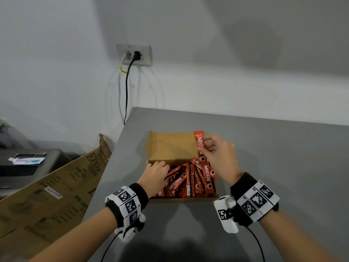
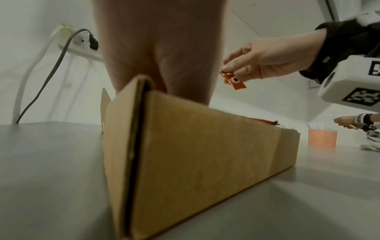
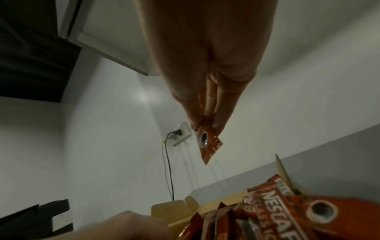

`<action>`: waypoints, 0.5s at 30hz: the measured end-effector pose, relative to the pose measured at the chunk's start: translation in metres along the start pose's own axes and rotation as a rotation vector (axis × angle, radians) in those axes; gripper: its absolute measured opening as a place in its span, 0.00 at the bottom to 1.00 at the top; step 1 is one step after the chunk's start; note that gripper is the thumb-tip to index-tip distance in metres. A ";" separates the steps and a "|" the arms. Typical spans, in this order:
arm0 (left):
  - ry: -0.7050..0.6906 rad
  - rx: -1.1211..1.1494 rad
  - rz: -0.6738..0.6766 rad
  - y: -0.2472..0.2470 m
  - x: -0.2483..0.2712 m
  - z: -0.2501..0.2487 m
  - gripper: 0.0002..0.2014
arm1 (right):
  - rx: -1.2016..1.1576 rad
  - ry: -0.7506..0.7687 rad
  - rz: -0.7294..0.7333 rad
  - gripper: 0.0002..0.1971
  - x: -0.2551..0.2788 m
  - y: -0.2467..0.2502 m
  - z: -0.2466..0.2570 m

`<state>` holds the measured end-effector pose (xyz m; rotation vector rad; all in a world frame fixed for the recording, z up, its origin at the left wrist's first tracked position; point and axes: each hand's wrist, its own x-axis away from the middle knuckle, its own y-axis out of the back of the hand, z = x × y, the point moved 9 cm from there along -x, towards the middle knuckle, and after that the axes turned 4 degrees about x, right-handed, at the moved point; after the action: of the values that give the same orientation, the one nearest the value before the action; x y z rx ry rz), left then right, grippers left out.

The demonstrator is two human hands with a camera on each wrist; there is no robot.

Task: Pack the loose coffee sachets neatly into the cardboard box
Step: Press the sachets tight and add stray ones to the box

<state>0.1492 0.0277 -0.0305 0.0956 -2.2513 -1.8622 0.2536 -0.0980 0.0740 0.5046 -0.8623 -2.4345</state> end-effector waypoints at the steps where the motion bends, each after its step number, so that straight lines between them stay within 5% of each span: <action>1: -0.008 0.009 0.005 -0.001 0.001 0.000 0.18 | 0.012 0.007 0.016 0.10 -0.001 -0.005 0.003; 8: -0.082 -0.045 0.146 -0.014 0.018 -0.009 0.24 | -0.097 -0.006 0.080 0.02 -0.010 -0.025 0.010; 15: -0.097 -0.122 0.128 -0.016 0.027 -0.011 0.29 | -0.175 -0.057 0.179 0.08 -0.009 -0.039 0.004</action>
<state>0.1239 0.0093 -0.0409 -0.1578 -2.1427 -1.9683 0.2464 -0.0650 0.0528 0.2816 -0.6779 -2.3412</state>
